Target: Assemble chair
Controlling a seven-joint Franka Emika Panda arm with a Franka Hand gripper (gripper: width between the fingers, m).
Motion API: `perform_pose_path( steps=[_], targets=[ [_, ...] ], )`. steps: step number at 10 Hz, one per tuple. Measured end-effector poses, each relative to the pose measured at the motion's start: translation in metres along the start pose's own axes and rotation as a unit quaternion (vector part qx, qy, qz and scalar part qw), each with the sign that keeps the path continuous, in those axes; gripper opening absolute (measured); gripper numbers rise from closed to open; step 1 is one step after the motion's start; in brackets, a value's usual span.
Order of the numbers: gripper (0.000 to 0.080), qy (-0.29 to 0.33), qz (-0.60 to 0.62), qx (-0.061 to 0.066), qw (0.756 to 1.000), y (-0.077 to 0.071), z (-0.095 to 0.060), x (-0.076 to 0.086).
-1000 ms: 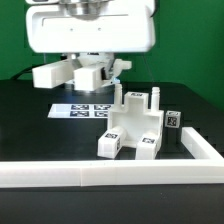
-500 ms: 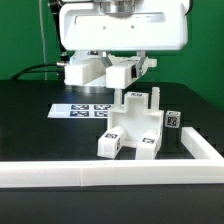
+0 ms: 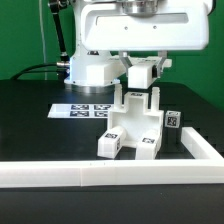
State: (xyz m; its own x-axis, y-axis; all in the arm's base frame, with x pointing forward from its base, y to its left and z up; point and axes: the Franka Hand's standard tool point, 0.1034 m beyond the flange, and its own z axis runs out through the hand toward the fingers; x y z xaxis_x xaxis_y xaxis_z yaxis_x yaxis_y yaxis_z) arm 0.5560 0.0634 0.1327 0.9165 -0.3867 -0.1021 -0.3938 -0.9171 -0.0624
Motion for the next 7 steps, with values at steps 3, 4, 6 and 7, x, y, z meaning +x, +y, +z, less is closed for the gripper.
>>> perform_pose_path(
  steps=[3,4,6,7],
  targets=[
    [0.029,-0.002,-0.003,-0.002,1.0,-0.0024,0.003,-0.0013],
    [0.029,-0.002,-0.003,-0.002,1.0,-0.0023,0.0038,-0.0019],
    [0.029,-0.001,0.001,-0.004,1.0,-0.0029,0.01,-0.0044],
    [0.029,-0.001,0.003,-0.004,1.0,-0.001,0.0109,-0.0036]
  ],
)
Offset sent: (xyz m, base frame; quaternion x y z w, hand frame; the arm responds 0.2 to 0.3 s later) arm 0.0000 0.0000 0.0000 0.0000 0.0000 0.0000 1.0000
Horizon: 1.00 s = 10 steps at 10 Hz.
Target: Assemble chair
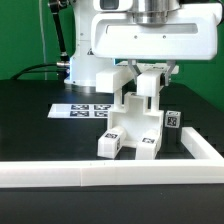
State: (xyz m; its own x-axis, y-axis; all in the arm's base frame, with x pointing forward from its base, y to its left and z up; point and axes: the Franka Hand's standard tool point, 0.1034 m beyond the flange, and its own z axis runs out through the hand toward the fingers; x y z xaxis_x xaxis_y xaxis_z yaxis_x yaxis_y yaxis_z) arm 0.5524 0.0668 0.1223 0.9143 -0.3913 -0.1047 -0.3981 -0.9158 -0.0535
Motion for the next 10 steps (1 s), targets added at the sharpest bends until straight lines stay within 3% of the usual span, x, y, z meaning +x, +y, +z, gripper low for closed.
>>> perform_pose_path(
  steps=[10],
  targets=[
    [0.029,-0.001,-0.001,-0.001,1.0,-0.0016,0.0006,-0.0021]
  ],
)
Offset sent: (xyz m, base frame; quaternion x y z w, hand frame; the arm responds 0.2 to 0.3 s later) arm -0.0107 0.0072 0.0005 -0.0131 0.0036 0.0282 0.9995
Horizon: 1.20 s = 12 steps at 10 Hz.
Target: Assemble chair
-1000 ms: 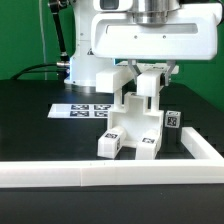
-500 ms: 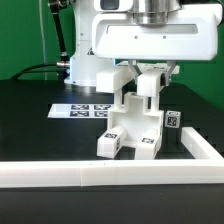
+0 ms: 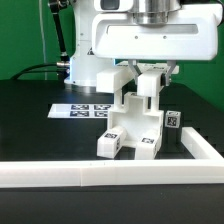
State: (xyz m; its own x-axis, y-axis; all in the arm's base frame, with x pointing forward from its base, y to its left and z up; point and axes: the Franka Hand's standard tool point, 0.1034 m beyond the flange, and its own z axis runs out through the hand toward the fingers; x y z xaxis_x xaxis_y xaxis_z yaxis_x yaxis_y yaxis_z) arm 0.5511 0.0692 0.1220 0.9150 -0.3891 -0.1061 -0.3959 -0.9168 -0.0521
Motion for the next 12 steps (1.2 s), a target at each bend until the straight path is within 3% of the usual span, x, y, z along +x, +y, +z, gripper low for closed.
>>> perform_pose_path(
  steps=[12],
  targets=[
    [0.029,0.001,0.024,0.0,1.0,0.003,-0.0005,0.0024]
  ],
)
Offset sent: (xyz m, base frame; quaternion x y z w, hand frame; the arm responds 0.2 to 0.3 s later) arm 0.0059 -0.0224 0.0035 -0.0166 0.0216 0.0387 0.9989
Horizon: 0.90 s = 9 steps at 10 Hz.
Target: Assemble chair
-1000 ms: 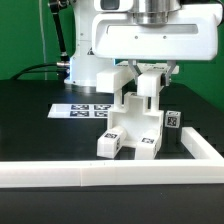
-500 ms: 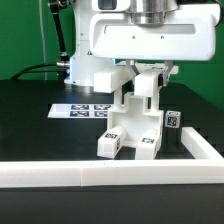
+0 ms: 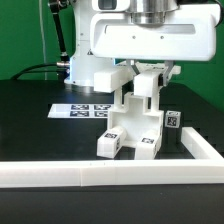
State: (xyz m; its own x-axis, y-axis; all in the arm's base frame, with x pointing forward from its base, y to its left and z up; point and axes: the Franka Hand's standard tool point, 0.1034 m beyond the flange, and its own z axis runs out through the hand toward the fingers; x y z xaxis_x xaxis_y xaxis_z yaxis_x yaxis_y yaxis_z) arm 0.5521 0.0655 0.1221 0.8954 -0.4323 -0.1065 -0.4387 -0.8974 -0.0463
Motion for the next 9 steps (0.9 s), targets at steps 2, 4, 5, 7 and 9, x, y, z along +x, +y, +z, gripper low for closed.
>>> perform_pose_path(
  steps=[2,4,5,7,9],
  targets=[
    [0.029,-0.001,0.013,0.0,1.0,-0.0019,0.0004,-0.0015],
    [0.029,-0.001,0.012,-0.001,1.0,-0.0028,0.0006,-0.0019],
    [0.029,0.001,0.012,0.0,1.0,-0.003,0.0006,-0.001],
    [0.029,0.001,0.012,0.0,1.0,-0.0029,0.0009,-0.001],
    [0.029,0.006,0.012,0.001,1.0,-0.0029,0.0014,0.0]
  ],
)
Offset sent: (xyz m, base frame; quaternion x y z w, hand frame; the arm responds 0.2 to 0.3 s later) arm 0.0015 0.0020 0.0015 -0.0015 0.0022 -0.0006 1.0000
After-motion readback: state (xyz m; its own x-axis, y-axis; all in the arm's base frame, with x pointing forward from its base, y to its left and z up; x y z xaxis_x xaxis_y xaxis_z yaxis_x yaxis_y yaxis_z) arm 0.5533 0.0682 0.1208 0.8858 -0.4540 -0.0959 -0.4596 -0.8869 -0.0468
